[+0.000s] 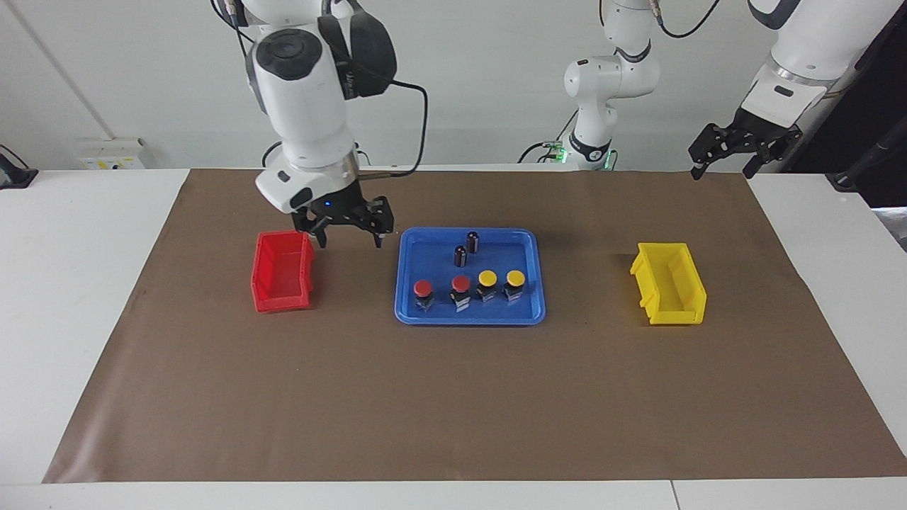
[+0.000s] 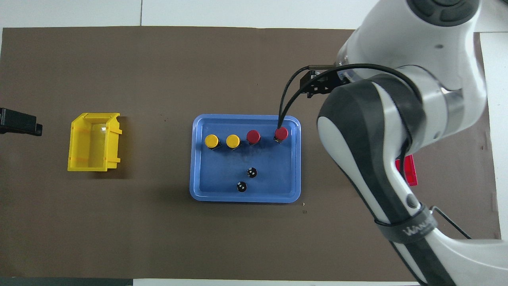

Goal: Sort red and yellow buttons by color
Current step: 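Grasp a red button with the right gripper and lift it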

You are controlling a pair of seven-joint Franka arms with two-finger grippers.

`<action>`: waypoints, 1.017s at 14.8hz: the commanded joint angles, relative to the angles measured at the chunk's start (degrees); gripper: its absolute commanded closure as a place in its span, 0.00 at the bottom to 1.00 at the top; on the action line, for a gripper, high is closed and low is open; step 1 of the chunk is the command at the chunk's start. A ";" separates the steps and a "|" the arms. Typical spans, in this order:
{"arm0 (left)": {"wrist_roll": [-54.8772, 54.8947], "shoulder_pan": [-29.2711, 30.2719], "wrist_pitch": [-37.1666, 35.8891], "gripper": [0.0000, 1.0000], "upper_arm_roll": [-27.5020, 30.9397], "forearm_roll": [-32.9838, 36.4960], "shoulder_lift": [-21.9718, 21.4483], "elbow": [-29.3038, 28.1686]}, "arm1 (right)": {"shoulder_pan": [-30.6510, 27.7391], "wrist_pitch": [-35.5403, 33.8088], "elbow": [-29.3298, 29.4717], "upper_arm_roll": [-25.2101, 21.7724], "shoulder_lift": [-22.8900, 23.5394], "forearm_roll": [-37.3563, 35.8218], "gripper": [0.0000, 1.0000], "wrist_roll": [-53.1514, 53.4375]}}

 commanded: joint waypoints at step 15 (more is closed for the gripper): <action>0.48 0.40 -0.40 0.00 -0.04 -0.77 -1.39 -1.15 | 6.57 24.36 -22.38 0.01 2.39 -1.17 0.14 3.72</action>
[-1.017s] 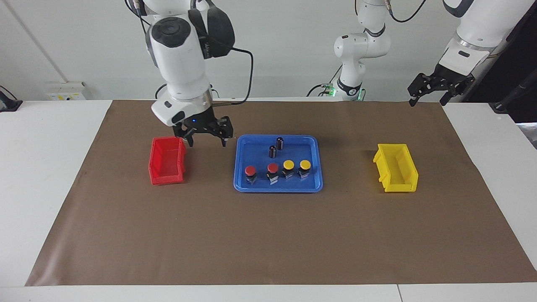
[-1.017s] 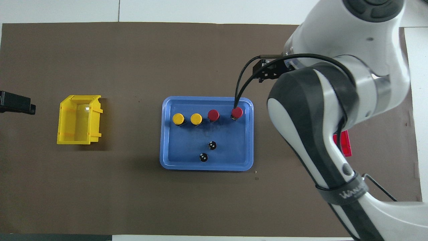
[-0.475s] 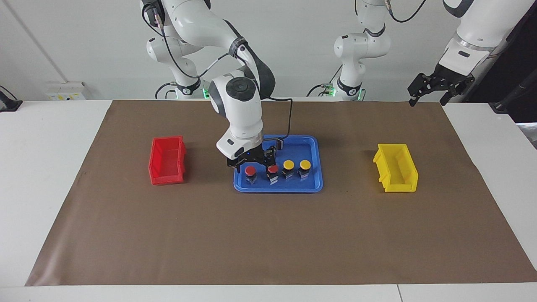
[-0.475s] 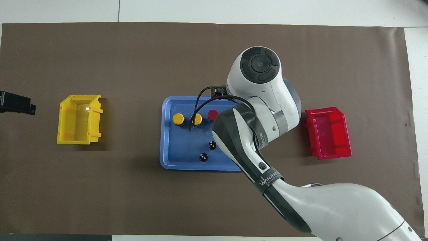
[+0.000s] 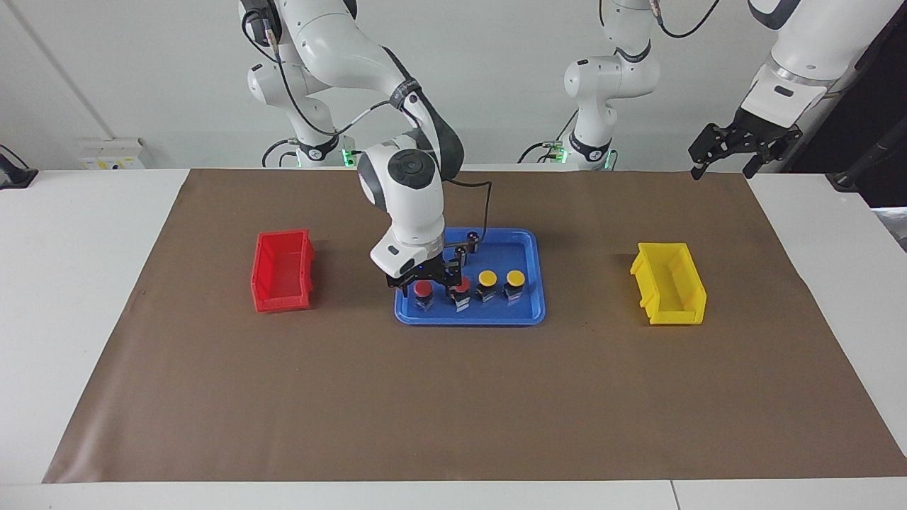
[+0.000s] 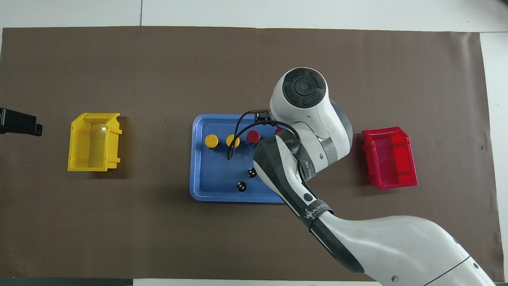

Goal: Sort red and yellow buttons by color
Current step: 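Grasp a red button with the right gripper and lift it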

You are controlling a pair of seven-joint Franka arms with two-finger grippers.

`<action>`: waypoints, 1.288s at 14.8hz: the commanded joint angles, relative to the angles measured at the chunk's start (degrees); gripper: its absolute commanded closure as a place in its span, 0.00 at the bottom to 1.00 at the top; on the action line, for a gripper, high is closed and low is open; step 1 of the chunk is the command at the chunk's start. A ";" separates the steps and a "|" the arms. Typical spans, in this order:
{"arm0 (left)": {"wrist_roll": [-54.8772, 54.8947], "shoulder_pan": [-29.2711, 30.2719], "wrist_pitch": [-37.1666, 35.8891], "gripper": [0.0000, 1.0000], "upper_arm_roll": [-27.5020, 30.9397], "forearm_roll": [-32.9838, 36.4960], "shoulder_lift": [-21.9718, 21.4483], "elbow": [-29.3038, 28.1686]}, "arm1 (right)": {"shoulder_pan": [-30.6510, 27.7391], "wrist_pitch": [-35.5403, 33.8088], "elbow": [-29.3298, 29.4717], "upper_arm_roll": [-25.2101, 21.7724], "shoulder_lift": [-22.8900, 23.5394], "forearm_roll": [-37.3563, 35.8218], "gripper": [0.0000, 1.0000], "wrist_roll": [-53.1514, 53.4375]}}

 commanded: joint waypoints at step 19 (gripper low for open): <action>0.04 2.15 0.49 0.00 0.31 -0.68 -1.91 -1.15 | 0.01 4.86 -7.89 0.29 -2.72 0.16 0.37 -1.61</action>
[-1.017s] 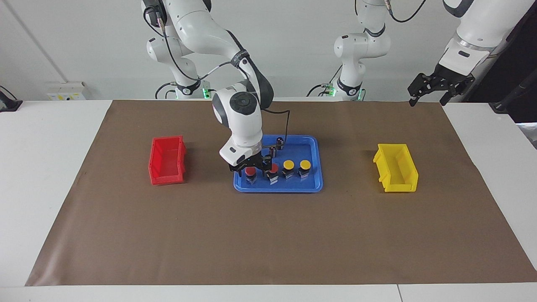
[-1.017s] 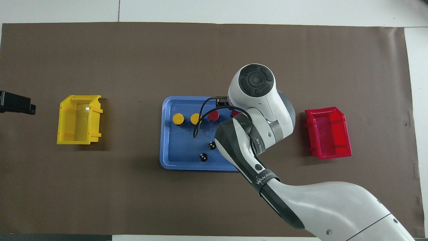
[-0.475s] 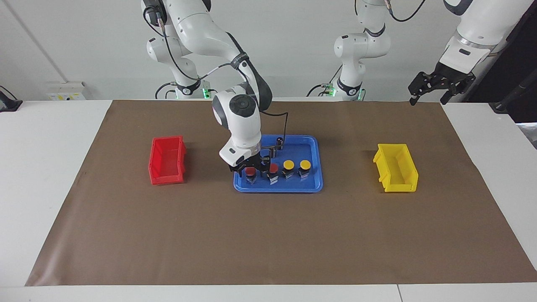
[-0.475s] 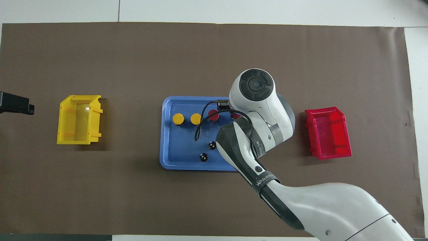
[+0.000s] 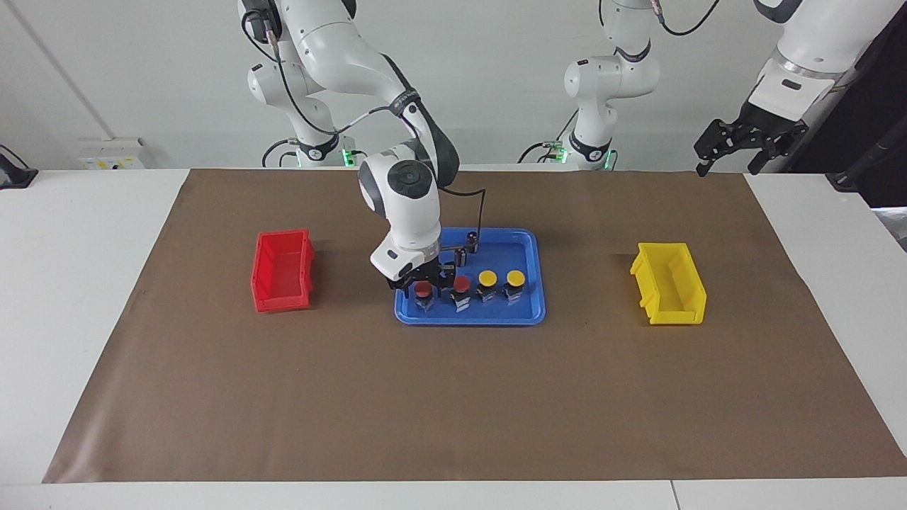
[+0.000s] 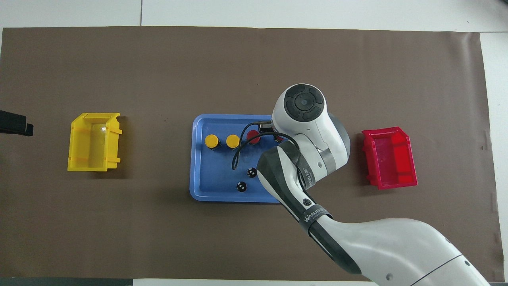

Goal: Sort red and yellow buttons by color
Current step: 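Grasp a red button with the right gripper and lift it, then carry the red button to the red bin while the left gripper reaches the tray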

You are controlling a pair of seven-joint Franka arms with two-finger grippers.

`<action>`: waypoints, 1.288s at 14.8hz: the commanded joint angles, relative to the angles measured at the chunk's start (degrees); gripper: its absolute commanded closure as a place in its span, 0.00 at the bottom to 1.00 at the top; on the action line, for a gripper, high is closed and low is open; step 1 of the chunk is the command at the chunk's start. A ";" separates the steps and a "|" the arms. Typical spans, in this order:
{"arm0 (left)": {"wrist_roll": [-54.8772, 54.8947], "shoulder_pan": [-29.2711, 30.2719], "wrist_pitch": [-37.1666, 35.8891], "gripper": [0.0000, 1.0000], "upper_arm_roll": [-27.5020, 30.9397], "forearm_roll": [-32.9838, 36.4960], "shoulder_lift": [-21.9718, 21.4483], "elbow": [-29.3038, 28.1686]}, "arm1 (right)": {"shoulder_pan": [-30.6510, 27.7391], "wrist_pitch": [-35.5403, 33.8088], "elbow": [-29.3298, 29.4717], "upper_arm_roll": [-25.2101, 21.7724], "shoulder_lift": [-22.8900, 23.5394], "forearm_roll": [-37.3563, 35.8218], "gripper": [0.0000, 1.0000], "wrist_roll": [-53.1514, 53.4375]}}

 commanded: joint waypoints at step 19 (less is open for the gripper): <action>-27.23 -18.44 31.10 0.14 -1.90 -1.47 3.34 -20.31 | -26.26 -19.63 -9.17 0.21 -22.75 6.40 0.82 -38.31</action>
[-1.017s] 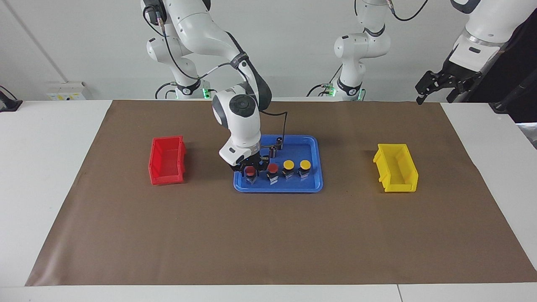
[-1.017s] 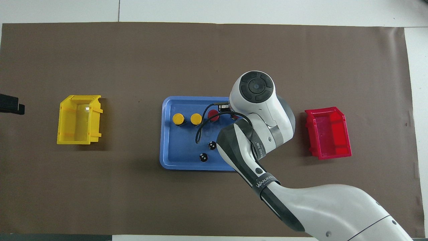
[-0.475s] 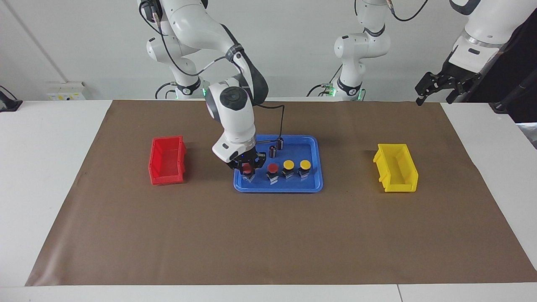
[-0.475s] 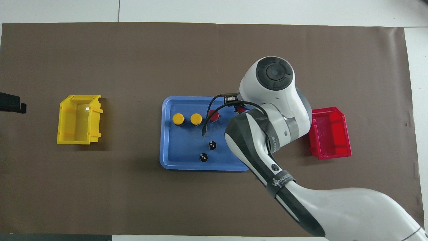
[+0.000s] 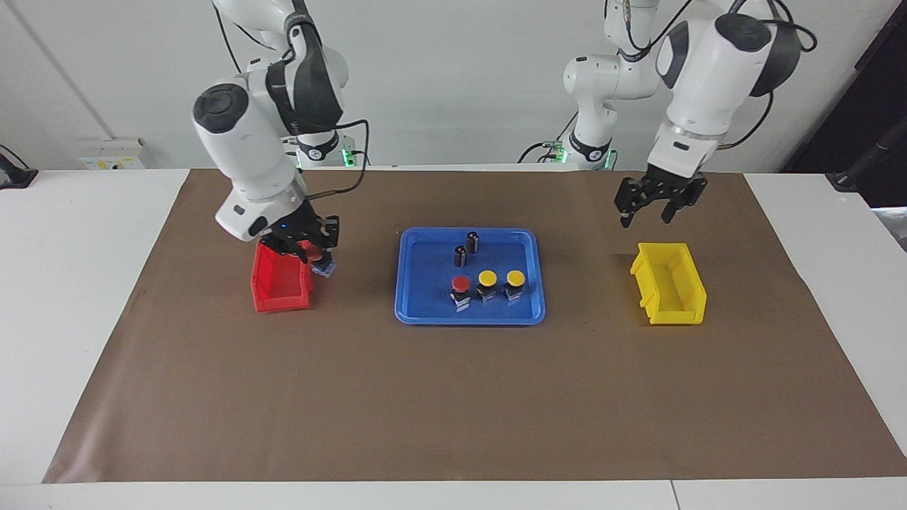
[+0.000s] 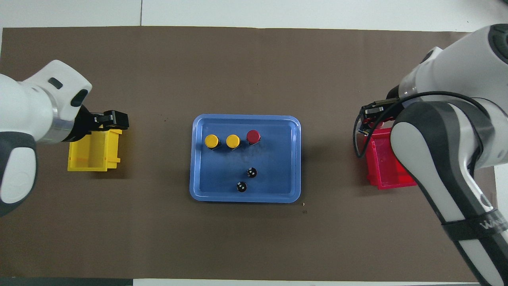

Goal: Sort red and yellow buttons by color
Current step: 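Carry the red button to the red bin while the left gripper reaches the tray, then grasp a yellow button with the left gripper while the right gripper releases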

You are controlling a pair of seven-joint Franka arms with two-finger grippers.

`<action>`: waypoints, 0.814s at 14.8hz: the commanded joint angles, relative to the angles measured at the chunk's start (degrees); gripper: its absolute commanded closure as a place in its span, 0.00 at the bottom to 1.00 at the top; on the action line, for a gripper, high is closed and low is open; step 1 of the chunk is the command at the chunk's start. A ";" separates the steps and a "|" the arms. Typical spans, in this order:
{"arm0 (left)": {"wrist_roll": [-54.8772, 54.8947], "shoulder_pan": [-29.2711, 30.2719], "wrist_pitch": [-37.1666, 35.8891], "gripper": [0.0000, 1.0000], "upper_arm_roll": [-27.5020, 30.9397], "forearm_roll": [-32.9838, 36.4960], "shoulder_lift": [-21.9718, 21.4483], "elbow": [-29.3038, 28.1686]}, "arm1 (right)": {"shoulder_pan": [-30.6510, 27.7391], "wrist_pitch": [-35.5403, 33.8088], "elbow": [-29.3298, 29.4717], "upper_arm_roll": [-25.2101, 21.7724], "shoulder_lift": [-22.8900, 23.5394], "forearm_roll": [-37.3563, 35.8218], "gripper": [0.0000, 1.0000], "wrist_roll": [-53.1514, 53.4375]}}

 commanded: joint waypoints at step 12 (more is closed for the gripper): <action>-15.88 -14.71 12.30 0.14 0.96 -1.09 15.56 -0.29 | -5.94 17.66 -23.76 0.75 -9.28 -3.55 0.82 -8.27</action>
